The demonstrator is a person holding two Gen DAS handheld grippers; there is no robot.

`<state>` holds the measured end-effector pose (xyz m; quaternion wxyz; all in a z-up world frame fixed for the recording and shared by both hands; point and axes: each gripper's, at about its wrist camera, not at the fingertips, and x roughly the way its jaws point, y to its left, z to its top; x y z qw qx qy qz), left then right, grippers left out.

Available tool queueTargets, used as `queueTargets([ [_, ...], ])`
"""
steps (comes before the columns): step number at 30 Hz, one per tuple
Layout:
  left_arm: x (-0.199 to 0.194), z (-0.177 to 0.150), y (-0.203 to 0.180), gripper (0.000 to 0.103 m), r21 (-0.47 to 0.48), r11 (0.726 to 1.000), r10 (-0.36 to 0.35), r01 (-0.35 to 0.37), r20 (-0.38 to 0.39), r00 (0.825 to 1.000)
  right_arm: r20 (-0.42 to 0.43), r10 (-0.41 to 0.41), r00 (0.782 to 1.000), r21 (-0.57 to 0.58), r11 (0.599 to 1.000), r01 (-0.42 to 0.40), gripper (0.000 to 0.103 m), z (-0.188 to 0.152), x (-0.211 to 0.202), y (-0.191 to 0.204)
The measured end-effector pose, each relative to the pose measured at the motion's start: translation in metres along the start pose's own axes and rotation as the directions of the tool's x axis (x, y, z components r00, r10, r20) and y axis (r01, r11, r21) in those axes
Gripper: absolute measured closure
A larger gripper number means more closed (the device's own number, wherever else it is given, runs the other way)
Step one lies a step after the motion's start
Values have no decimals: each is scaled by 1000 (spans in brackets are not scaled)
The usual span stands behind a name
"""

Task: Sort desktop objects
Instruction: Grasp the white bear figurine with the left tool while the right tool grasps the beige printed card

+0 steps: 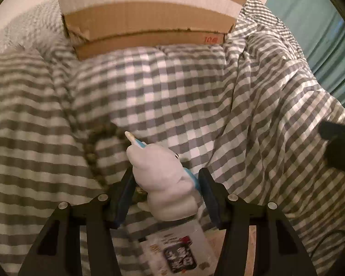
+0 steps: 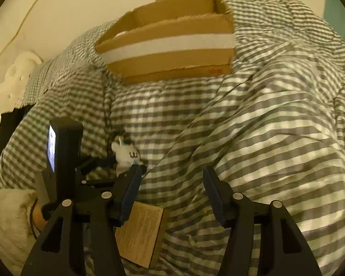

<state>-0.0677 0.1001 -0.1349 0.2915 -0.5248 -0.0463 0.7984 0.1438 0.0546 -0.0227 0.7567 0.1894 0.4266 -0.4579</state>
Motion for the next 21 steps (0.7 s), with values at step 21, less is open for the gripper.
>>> queueTargets([
  [21, -74, -35, 70, 46, -185, 981, 77, -59, 94, 993, -319, 5, 948, -183, 981, -67, 16, -69, 68, 61],
])
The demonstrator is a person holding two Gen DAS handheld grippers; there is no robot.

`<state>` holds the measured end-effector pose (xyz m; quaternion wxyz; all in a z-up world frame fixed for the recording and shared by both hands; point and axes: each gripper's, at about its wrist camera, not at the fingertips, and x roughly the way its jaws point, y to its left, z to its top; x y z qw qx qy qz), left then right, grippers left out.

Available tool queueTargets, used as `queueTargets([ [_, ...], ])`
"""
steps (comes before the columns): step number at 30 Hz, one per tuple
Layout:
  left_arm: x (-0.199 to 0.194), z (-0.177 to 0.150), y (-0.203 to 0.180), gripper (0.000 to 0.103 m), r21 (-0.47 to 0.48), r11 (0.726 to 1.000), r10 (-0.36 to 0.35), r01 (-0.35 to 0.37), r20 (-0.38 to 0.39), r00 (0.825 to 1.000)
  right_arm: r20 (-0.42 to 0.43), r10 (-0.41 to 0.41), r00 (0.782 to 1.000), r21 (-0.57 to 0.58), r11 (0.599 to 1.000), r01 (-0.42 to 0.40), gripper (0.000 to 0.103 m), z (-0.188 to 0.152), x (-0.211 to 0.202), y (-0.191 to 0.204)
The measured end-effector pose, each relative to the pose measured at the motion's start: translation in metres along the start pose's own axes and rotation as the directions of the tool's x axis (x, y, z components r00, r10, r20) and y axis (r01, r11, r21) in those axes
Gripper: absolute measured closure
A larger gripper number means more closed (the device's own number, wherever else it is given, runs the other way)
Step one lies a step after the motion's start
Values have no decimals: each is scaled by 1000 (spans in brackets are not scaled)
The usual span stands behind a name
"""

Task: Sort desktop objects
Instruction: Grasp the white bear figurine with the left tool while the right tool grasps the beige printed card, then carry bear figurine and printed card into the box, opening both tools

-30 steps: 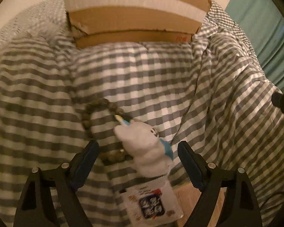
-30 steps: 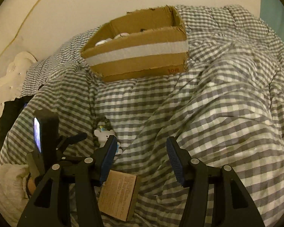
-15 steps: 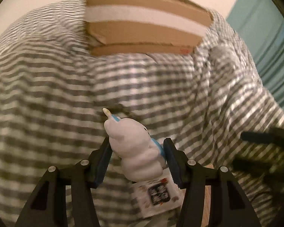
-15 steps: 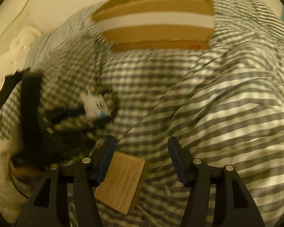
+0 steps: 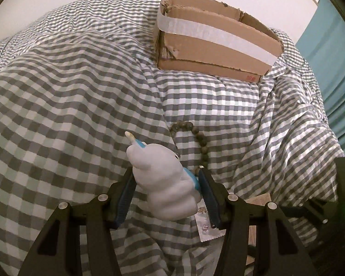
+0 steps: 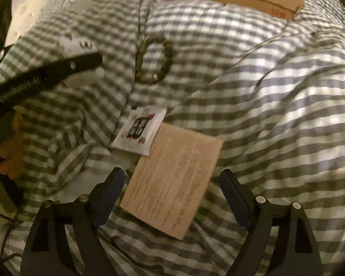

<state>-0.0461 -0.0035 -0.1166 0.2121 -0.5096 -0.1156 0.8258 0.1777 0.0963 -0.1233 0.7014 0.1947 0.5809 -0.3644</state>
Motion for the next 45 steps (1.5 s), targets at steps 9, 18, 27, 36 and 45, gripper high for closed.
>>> queueTargets([
  [9, 1, -1, 0, 46, 20, 1000, 17, -17, -14, 1000, -68, -67, 995, -46, 997, 64, 18, 4, 37, 10],
  [18, -4, 3, 4, 46, 7, 1000, 21, -21, 20, 1000, 240, -72, 968, 178, 984, 29, 20, 12, -64, -59],
  [27, -26, 39, -2, 46, 42, 999, -24, 20, 94, 995, 379, -24, 925, 185, 981, -50, 20, 40, -115, -69],
  [36, -38, 128, -20, 46, 165, 986, -56, 25, 188, 981, 503, -46, 863, 132, 991, -24, 20, 115, -172, -80],
  [45, -20, 228, -59, 46, 288, 957, -111, 40, 237, 965, 577, -35, 816, 66, 998, -4, 20, 209, -197, -96],
])
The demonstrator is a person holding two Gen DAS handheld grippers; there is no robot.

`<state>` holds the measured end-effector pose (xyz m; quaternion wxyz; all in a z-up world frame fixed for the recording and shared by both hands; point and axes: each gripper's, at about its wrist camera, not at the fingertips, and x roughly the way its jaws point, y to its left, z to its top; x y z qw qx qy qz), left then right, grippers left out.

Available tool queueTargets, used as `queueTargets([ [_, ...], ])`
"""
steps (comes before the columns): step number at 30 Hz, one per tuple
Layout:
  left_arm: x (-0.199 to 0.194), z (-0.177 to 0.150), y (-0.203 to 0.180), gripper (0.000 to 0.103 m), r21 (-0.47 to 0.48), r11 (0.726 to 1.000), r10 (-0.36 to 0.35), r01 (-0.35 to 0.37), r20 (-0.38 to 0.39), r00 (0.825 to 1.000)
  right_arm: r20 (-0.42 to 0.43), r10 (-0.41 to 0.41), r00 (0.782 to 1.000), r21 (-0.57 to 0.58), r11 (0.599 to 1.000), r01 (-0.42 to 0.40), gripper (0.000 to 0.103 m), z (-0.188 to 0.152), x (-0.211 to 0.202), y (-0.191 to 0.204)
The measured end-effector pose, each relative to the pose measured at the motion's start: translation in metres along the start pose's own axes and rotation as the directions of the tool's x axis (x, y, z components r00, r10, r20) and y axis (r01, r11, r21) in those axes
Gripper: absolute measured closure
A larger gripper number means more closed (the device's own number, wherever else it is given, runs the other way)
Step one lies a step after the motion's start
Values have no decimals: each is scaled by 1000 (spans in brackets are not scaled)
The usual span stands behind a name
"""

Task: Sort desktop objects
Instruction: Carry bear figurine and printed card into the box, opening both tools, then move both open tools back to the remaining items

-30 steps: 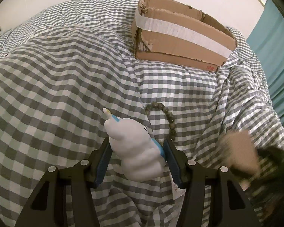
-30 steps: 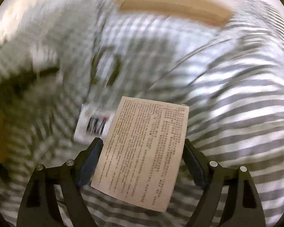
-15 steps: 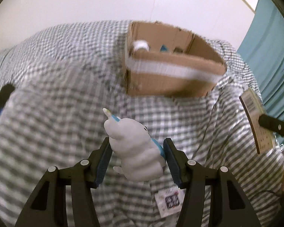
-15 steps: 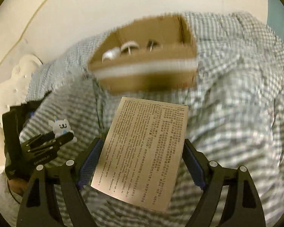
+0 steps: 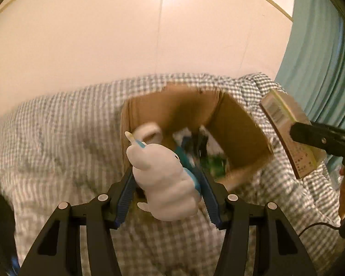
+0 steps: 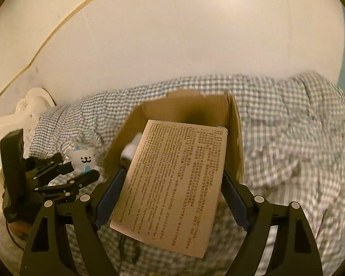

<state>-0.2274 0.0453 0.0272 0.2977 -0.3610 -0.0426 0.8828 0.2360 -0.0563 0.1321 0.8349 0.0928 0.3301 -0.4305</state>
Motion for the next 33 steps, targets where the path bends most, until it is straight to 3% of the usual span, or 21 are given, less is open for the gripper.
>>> queueTargets([
  [4, 33, 26, -6, 46, 48, 999, 11, -10, -23, 1000, 24, -18, 1000, -2, 1000, 18, 20, 32, 26, -13],
  [8, 64, 32, -3, 46, 36, 999, 3, -2, -46, 999, 25, 22, 999, 58, 998, -23, 20, 48, 54, -30],
  [12, 88, 31, -9, 43, 97, 994, 58, -54, -44, 997, 25, 41, 999, 67, 997, -42, 20, 55, 75, -37],
  [14, 90, 32, -12, 22, 101, 993, 60, -57, -26, 998, 52, 93, 994, 96, 991, -98, 20, 57, 82, -43],
  [15, 90, 34, -13, 17, 84, 992, 94, -91, -30, 995, 66, 110, 992, 115, 987, -117, 20, 57, 82, -43],
  [17, 86, 36, -18, 14, 78, 992, 95, -95, -5, 995, 83, 124, 989, 124, 983, -133, 19, 59, 82, -45],
  [22, 63, 32, -19, 14, 76, 991, 109, -109, 4, 994, 99, 66, 993, 68, 995, -73, 19, 55, 61, -35],
  [26, 27, 21, -14, 14, -4, 994, 108, -108, -1, 994, 107, 86, 991, 73, 993, -94, 19, 52, 26, -29],
  [30, -16, -11, 4, 8, -89, 990, 116, -114, 18, 993, 120, 63, 991, 31, 997, -68, 19, 39, -22, -8],
  [33, -41, -55, 15, 8, -149, 983, 109, -107, 7, 994, 115, 85, 990, 18, 996, -88, 19, 12, -45, 0],
])
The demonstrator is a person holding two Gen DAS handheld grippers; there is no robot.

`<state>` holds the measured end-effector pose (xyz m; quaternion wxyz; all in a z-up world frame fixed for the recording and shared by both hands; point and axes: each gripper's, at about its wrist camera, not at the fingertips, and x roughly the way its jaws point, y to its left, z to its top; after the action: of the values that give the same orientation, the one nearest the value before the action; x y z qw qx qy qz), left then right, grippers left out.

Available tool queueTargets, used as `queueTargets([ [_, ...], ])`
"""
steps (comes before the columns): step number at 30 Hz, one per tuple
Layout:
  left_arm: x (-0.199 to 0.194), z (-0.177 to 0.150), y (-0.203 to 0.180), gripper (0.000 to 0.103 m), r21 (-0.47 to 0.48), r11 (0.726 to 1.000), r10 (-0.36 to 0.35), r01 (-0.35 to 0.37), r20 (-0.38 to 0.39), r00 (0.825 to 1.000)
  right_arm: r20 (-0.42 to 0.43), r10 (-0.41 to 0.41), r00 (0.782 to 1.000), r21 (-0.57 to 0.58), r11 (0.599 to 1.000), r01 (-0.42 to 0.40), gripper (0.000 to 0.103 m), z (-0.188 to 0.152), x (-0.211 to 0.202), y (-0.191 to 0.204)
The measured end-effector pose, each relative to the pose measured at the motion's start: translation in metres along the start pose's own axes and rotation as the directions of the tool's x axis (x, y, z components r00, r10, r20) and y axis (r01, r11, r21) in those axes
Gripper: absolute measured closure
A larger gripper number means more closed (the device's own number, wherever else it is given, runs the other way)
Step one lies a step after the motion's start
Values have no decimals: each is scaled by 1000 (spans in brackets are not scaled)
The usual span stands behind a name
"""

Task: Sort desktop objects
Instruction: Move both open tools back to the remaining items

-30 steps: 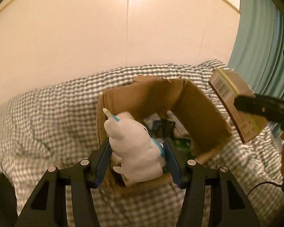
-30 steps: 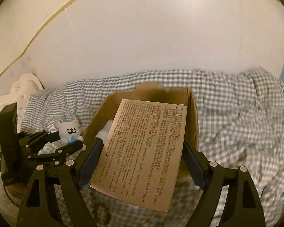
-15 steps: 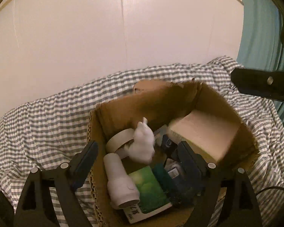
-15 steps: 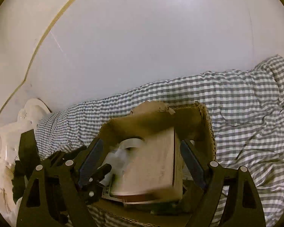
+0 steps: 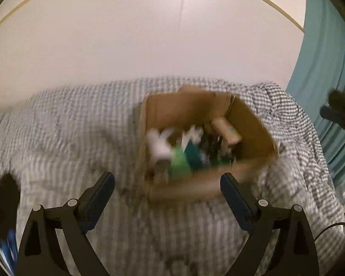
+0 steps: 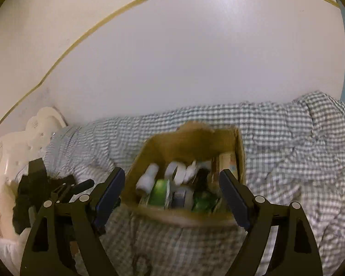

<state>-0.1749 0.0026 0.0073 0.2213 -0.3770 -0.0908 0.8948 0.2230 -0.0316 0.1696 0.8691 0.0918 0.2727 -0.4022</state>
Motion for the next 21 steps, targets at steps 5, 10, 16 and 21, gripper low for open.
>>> queueTargets([
  [5, -23, -69, 20, 8, -48, 999, 8, -11, -60, 998, -61, -4, 998, -4, 1000, 4, 19, -78, -20, 7],
  [10, -39, -139, 25, 8, -104, 995, -10, -4, -140, 990, -219, 7, 976, 21, 1000, -2, 19, -158, -14, 16],
  [16, -47, -177, 14, 8, -92, 996, -28, 9, -197, 980, -385, 15, 923, 8, 1000, -12, 19, -226, 10, 35],
  [21, -37, -174, 20, 8, -115, 992, 34, -58, -204, 978, -496, 7, 868, -61, 997, -43, 24, -259, 51, 58],
])
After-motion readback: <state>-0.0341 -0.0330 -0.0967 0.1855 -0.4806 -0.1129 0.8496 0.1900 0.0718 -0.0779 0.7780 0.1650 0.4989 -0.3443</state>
